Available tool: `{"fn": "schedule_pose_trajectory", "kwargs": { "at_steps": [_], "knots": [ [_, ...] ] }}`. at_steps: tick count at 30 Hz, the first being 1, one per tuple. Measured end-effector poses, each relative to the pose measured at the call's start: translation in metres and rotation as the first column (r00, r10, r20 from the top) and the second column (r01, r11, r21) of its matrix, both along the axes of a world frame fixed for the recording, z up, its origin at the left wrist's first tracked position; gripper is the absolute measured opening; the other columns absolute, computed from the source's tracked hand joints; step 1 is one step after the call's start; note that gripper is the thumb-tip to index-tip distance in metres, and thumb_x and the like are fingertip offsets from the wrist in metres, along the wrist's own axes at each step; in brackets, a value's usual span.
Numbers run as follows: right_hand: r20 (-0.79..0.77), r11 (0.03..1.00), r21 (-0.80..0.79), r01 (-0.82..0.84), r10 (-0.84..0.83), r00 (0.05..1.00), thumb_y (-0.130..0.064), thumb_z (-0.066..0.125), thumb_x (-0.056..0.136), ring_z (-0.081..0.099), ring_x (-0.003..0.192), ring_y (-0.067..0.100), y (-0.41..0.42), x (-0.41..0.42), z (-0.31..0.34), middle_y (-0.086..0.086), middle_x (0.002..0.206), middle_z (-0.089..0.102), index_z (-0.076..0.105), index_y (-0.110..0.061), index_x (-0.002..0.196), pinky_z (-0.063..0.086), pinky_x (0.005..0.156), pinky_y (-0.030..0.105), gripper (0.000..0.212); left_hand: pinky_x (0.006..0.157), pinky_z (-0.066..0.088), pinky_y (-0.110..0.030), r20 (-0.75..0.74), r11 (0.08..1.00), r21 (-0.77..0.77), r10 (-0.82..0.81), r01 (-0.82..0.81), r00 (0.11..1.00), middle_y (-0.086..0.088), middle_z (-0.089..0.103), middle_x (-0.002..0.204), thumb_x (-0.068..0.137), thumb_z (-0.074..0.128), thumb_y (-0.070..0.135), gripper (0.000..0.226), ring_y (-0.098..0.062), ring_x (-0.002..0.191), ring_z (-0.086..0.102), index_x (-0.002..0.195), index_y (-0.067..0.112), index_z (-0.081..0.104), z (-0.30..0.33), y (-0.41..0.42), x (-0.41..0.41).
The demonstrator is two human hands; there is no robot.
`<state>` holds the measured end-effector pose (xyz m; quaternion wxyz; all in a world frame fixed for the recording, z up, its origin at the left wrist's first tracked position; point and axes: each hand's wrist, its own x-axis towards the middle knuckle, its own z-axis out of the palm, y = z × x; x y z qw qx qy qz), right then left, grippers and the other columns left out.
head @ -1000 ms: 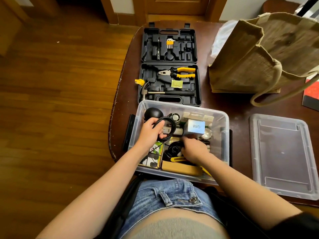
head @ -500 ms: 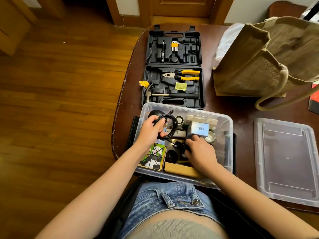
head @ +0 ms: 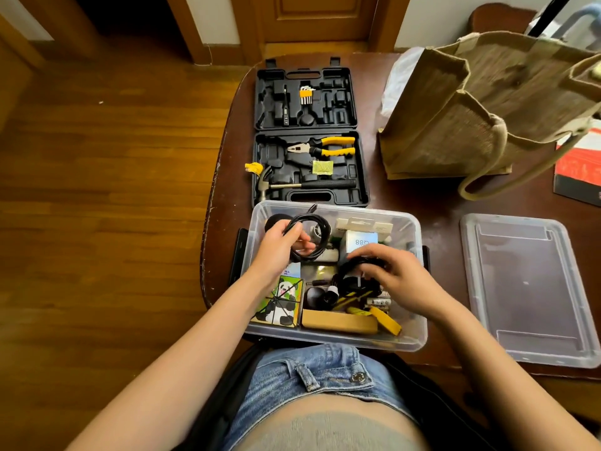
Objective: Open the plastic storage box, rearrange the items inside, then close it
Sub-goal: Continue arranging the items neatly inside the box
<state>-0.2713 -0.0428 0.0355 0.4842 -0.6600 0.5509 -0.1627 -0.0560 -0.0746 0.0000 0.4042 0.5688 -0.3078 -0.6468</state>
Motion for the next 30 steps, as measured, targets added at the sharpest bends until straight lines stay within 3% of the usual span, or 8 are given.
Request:
{"fn": "schedule_pose_trajectory", "kwargs": {
  "at_steps": [5,9,13,16,20,23,26,30],
  "knots": [
    [0.185,0.998,0.065,-0.009,-0.004,0.983,-0.010,0.059,0.091,0.066,0.083,0.013,-0.010,0.014,0.013,-0.005,0.098,0.069,0.069,-0.019,0.106,0.054,0.080,0.025,0.020,0.062,0.053,-0.018,-0.103,0.941,0.073,-0.323,0.331,0.941,-0.002,0.067,0.078,0.100,0.040,0.006,0.018,-0.013,0.067,0.066,0.092,0.002,0.055,0.016,0.007,-0.009],
    [0.036,0.975,-0.139,0.172,-0.169,0.985,-0.014,0.068,0.084,0.061,0.078,0.008,-0.017,0.027,0.005,-0.012,0.087,0.067,0.070,-0.022,0.092,0.053,0.076,0.029,0.011,0.079,0.054,-0.035,-0.244,0.889,0.096,-0.414,0.447,0.877,-0.010,0.069,0.081,0.100,0.038,0.012,0.020,-0.025,0.076,0.069,0.106,0.002,0.056,0.022,0.011,-0.008],
    [-0.001,0.939,-0.268,0.216,-0.225,0.974,-0.020,0.071,0.081,0.060,0.077,0.007,-0.019,0.034,-0.001,-0.007,0.088,0.062,0.070,-0.019,0.089,0.048,0.066,0.020,0.008,0.071,0.050,-0.028,-0.275,0.863,0.099,-0.455,0.496,0.847,-0.004,0.062,0.071,0.095,0.047,0.034,0.027,-0.023,0.074,0.065,0.103,0.010,0.054,0.023,0.009,-0.001],
    [-0.015,0.925,-0.288,0.246,-0.261,0.965,-0.025,0.073,0.080,0.060,0.077,0.003,-0.018,0.037,-0.006,-0.010,0.086,0.062,0.068,-0.022,0.089,0.048,0.067,0.019,0.011,0.069,0.050,-0.022,-0.114,0.823,0.072,-0.554,0.563,0.825,0.002,0.061,0.068,0.088,0.064,0.022,0.022,-0.016,0.071,0.064,0.103,0.009,0.055,0.022,0.005,0.002],
    [-0.251,0.964,-0.119,0.236,-0.259,0.933,-0.034,0.070,0.082,0.061,0.083,0.008,-0.016,0.027,-0.020,-0.008,0.091,0.061,0.062,-0.021,0.102,0.048,0.070,0.024,0.025,0.063,0.050,-0.015,0.276,0.834,0.076,-0.544,0.546,0.793,-0.006,0.066,0.078,0.090,0.062,0.011,0.020,-0.009,0.061,0.064,0.108,0.005,0.055,0.021,-0.008,0.005],
    [-0.402,0.993,-0.004,0.120,-0.112,0.909,-0.031,0.064,0.086,0.062,0.097,0.015,-0.011,0.017,-0.031,-0.002,0.107,0.066,0.060,-0.016,0.118,0.050,0.081,0.030,0.035,0.050,0.043,-0.009,0.457,0.716,0.073,-0.643,0.694,0.615,-0.002,0.063,0.079,0.091,0.060,0.009,0.015,0.002,0.054,0.059,0.104,0.008,0.053,0.020,-0.019,0.005],
    [-0.552,0.994,0.104,-0.026,0.080,0.830,-0.031,0.059,0.088,0.061,0.101,0.020,-0.007,0.013,-0.040,0.003,0.115,0.065,0.062,-0.015,0.118,0.051,0.084,0.033,0.034,0.060,0.042,-0.018,0.604,0.514,0.150,-0.724,0.845,0.333,0.001,0.057,0.086,0.087,0.061,0.013,0.012,-0.011,0.073,0.055,0.097,0.012,0.055,0.014,-0.025,-0.001],
    [-0.579,0.971,0.136,-0.195,0.237,0.780,-0.024,0.055,0.088,0.056,0.112,0.023,-0.003,0.017,-0.057,0.005,0.124,0.060,0.058,-0.016,0.125,0.049,0.091,0.036,0.038,0.070,0.043,-0.028,0.695,0.403,0.234,-0.705,0.885,0.138,-0.005,0.061,0.094,0.087,0.060,0.016,0.015,-0.020,0.084,0.056,0.099,0.008,0.058,0.001,-0.026,-0.015]
  ]
}}
